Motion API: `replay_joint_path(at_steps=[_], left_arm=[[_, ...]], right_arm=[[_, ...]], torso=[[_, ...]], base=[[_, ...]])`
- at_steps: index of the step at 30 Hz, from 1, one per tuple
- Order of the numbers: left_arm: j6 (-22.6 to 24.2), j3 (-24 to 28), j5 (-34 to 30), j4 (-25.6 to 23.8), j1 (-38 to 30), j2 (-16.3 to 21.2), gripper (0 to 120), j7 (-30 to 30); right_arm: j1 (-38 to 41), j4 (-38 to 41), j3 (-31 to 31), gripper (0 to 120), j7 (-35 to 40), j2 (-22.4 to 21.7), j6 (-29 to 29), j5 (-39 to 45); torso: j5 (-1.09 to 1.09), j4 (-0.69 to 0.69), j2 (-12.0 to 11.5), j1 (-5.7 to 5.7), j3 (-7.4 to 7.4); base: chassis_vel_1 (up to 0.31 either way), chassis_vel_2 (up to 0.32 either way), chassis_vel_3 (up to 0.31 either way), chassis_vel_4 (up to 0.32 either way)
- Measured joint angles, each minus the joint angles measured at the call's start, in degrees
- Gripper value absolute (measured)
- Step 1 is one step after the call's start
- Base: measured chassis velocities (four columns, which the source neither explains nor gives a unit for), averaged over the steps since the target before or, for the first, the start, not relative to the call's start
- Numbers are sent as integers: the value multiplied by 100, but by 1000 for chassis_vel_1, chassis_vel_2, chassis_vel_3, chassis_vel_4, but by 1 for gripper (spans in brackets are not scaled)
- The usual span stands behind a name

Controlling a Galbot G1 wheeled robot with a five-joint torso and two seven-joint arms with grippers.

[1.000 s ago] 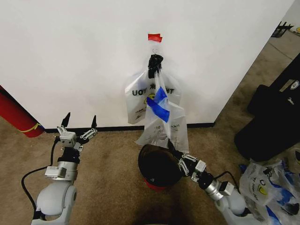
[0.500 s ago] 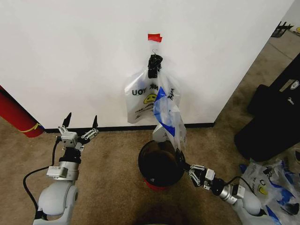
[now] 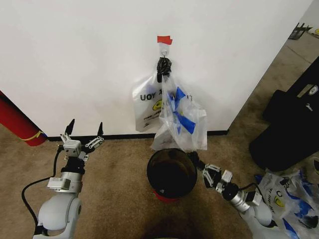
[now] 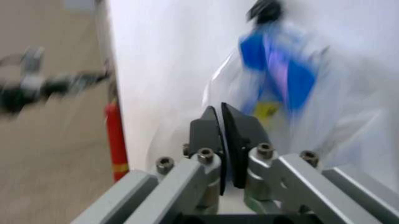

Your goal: Pick up the garbage bag from the wall and place it over the trash bin.

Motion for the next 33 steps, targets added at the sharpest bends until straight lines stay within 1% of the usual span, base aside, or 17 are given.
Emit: replay_joint_path(at_steps=[2,4,6,8,9,10,12,15,16,18,19,21,22,23,28,31,33], left_arm=[[0,-4,-3,-1,0,3,100,0],[0,-18,-21,-11,2,13,100,0],[-1,-23,-38,-26,5,17,100,0],[-9,-39,-59,-27,4,31,100,-1],[-9,-39,-59,-27,4,31,100,-1],[-16,-52,-70,-27,5,42,100,-2],[-27,-72,-80,-21,5,64,100,-2],[-37,-74,-81,14,-5,76,100,-2],[-37,-74,-81,14,-5,76,100,-2],[-38,-55,-78,23,-15,77,100,-2],[-39,-28,-73,29,-23,77,100,-2],[-39,3,-62,45,-35,82,100,-2],[-39,18,-55,59,-41,87,100,-2],[-39,18,-55,59,-41,87,100,-2],[-39,55,-38,145,-91,117,100,-2],[-39,62,-35,163,-102,120,100,-2],[-39,69,-32,207,-125,120,100,-2]], right_arm=[[1,61,-16,4,110,1,-56,70],[11,313,-82,13,500,1,-336,402],[40,499,-83,16,557,-4,-639,632],[136,516,87,27,-38,-22,-962,674],[136,516,87,27,-38,-22,-962,674],[207,468,245,31,-397,-25,-1055,535],[335,426,301,39,-48,-20,-755,174],[482,504,55,53,1416,81,-195,-411],[482,504,55,53,1416,81,-195,-411],[603,498,-53,58,2015,160,27,-863],[733,420,-147,67,2460,229,195,-1325],[943,223,-304,75,2899,297,378,-1929],[1050,113,-401,79,3055,316,459,-2210],[1050,113,-401,79,3055,316,459,-2210],[1640,-598,-605,97,3274,444,939,-3927],[1748,-726,-612,99,3286,483,1026,-4259],[1998,-1022,-615,100,3338,610,1199,-4950]], torso=[[0,0,0,0,0],[-1,1,0,0,0],[-1,1,0,0,0],[-1,0,0,0,0],[-1,0,0,0,0],[-1,1,0,0,0],[0,-1,0,0,0],[0,0,0,0,0],[0,0,0,0,0],[-1,1,0,0,0],[-1,1,0,0,0],[-1,1,0,0,0],[0,0,0,0,0],[0,0,0,0,0],[0,1,0,0,1],[0,1,0,0,1],[-1,1,0,0,1]], base=[[0,0,0,0],[0,0,0,0],[0,0,0,0],[0,0,0,0],[0,0,0,0],[0,0,0,0],[0,0,0,0],[0,0,0,0],[0,0,0,0],[0,0,0,0],[0,0,0,0],[0,0,0,0],[0,0,0,0],[0,0,0,0],[0,0,0,0],[0,0,0,0],[0,0,0,0]])
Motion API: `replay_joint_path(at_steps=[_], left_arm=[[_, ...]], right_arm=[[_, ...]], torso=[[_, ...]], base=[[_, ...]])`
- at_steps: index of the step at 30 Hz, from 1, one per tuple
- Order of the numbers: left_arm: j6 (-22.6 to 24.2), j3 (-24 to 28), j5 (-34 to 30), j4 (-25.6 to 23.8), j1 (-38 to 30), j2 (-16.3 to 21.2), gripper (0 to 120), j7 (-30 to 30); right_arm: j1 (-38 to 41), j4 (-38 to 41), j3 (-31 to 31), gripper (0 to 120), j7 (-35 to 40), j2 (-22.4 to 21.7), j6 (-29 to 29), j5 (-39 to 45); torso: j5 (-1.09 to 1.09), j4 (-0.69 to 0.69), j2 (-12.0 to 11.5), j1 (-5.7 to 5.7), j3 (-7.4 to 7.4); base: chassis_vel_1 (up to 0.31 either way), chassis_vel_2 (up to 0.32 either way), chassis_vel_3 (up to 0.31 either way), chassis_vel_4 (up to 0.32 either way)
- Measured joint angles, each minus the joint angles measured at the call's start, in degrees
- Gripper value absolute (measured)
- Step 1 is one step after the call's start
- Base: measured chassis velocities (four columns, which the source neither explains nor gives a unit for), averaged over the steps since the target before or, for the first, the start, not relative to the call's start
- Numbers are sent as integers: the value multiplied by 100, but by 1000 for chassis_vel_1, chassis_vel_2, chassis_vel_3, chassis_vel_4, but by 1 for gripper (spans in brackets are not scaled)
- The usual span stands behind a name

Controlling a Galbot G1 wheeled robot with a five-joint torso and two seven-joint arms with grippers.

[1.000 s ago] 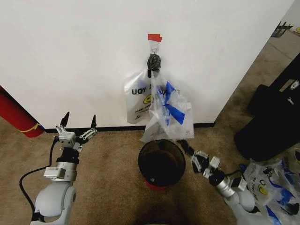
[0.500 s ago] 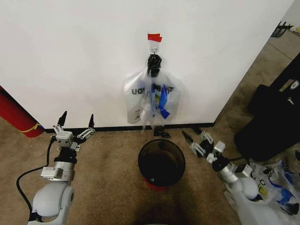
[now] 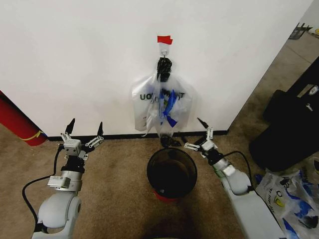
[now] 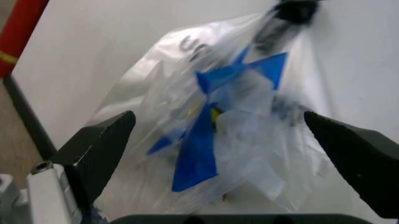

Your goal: Pick up the garbage bag from the wall and place it over the trash bin.

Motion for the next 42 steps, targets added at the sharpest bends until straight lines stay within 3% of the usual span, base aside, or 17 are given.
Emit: replay_joint_path(at_steps=[3,7,21,32,36,37,38,42], left_arm=[[-1,1,1,35,-19,-4,100,0],[-8,-5,0,62,-36,-5,100,0],[-19,60,5,93,-71,-15,100,-2],[-16,35,6,33,-51,-18,100,-3],[-13,100,51,31,-51,-24,100,-3],[-14,173,79,31,-60,1,100,-3],[-14,173,79,31,-60,1,100,-3],[-65,692,99,-80,-173,158,100,-6]], right_arm=[[211,-244,-22,100,187,147,52,-433],[410,-448,-24,90,377,270,63,-741],[920,-1067,-45,36,553,606,73,-1201],[831,-1008,-42,0,676,523,-160,-891],[694,-839,-315,0,671,425,-439,327],[572,-593,-548,0,666,365,-618,1336],[572,-593,-548,0,666,365,-618,1336],[229,381,-834,0,801,269,-1216,3615]], torso=[[0,0,0,0,0],[0,-1,0,0,0],[1,0,0,0,0],[1,-1,0,0,-1],[1,0,0,0,-1],[2,1,0,0,-1],[2,1,0,0,-1],[1,1,0,0,-1]], base=[[0,0,0,0],[0,0,0,0],[0,0,0,0],[0,0,0,0],[0,0,0,0],[0,0,0,0],[0,0,0,0],[0,0,0,0]])
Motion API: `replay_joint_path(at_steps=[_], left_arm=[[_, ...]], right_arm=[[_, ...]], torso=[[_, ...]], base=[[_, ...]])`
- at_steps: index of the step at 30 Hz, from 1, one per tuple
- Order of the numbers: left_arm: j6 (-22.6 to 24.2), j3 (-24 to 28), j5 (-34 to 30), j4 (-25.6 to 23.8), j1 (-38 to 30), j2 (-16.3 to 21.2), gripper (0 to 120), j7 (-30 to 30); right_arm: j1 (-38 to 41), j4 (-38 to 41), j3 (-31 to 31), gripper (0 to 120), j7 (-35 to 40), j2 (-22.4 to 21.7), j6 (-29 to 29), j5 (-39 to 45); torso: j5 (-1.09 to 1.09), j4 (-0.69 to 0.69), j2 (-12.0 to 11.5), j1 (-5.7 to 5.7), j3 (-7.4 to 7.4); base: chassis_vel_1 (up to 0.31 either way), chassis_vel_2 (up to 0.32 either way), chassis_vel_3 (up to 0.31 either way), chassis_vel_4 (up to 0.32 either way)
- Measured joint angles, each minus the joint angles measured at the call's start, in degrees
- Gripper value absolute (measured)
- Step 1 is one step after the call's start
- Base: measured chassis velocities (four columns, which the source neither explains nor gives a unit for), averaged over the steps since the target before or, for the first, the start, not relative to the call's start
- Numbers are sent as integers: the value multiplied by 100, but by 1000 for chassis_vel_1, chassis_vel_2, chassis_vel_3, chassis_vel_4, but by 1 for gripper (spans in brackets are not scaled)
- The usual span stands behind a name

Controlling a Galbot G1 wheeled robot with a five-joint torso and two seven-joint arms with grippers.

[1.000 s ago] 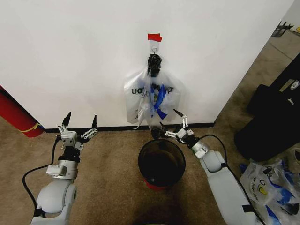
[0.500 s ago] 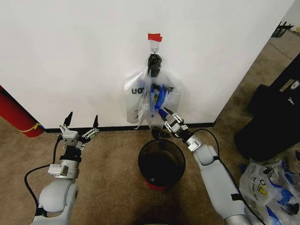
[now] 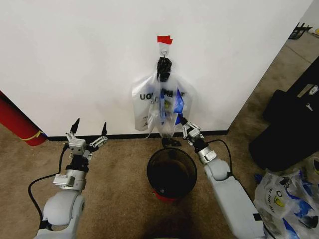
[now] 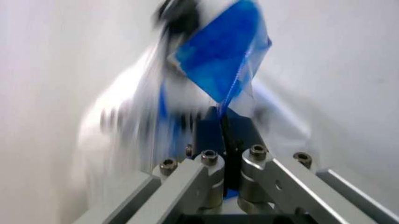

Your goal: Pick up the garbage bag from the wall and place it over the trash bin.

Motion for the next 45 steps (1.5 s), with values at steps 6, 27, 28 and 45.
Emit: replay_joint_path(at_steps=[6,27,28,45], left_arm=[[-412,691,21,78,-367,253,100,113],[923,2786,154,962,-2499,1358,100,140],[987,2931,135,988,-2602,1344,100,127],[1305,3852,1485,2006,-3623,942,90,-156]], right_arm=[[-332,835,-62,0,243,-159,-488,1304],[-985,1476,-336,0,1286,168,-698,2655],[-990,1503,-333,0,1327,197,-707,2721],[-1137,1517,-371,0,1378,528,-693,2776]], torso=[[1,-3,0,0,0],[0,-1,0,1,1],[0,-1,0,1,1],[1,0,0,1,1]], base=[[0,0,0,0],[0,0,0,0],[0,0,0,0],[0,0,0,0]])
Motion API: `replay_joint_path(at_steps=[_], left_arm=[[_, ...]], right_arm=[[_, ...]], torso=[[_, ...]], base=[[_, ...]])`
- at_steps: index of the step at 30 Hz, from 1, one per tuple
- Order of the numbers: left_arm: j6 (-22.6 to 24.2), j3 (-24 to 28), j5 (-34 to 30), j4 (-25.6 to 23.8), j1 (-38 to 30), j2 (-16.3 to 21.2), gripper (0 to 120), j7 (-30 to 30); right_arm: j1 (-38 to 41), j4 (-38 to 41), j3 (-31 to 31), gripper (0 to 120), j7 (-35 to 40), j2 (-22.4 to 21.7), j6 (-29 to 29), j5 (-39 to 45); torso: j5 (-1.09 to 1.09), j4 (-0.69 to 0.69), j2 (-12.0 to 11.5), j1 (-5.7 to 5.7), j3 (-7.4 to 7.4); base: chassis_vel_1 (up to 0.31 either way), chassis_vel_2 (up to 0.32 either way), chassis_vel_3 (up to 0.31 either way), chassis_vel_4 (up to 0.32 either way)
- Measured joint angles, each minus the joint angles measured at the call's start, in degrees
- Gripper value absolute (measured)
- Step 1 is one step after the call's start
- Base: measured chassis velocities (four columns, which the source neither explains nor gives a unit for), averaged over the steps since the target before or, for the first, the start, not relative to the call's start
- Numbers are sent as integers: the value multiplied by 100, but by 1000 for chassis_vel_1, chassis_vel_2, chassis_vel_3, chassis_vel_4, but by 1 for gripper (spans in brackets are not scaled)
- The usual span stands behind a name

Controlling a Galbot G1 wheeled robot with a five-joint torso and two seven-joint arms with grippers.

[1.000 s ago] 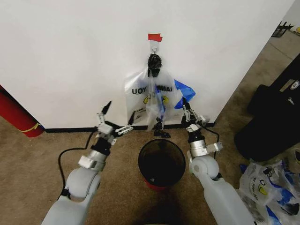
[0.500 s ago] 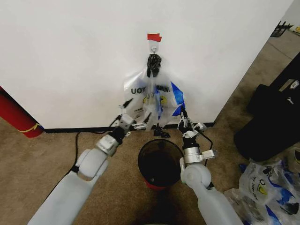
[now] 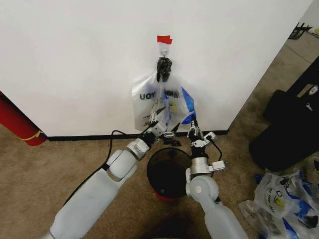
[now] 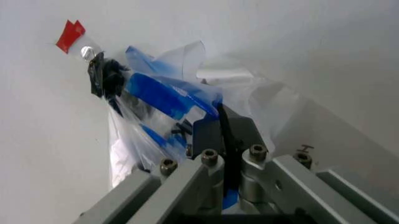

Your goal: Pick up the garbage bag from the wall and place it over the trash bin.

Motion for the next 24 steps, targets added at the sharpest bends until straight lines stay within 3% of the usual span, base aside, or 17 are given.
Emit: replay_joint_path(at_steps=[6,16,24], left_arm=[[306,69,631,353,-204,-101,88,-123],[967,71,1518,266,10,-292,87,-201],[1502,-4,2047,208,247,-456,61,-681]], right_arm=[[-34,42,49,0,-50,-8,3,-61],[21,0,40,0,-152,-2,10,-191],[-14,61,22,0,-215,-22,18,-251]], torso=[[0,-1,0,0,0],[0,-1,0,0,0],[0,-1,0,0,0]], base=[[0,0,0,0],[0,0,0,0],[0,0,0,0]])
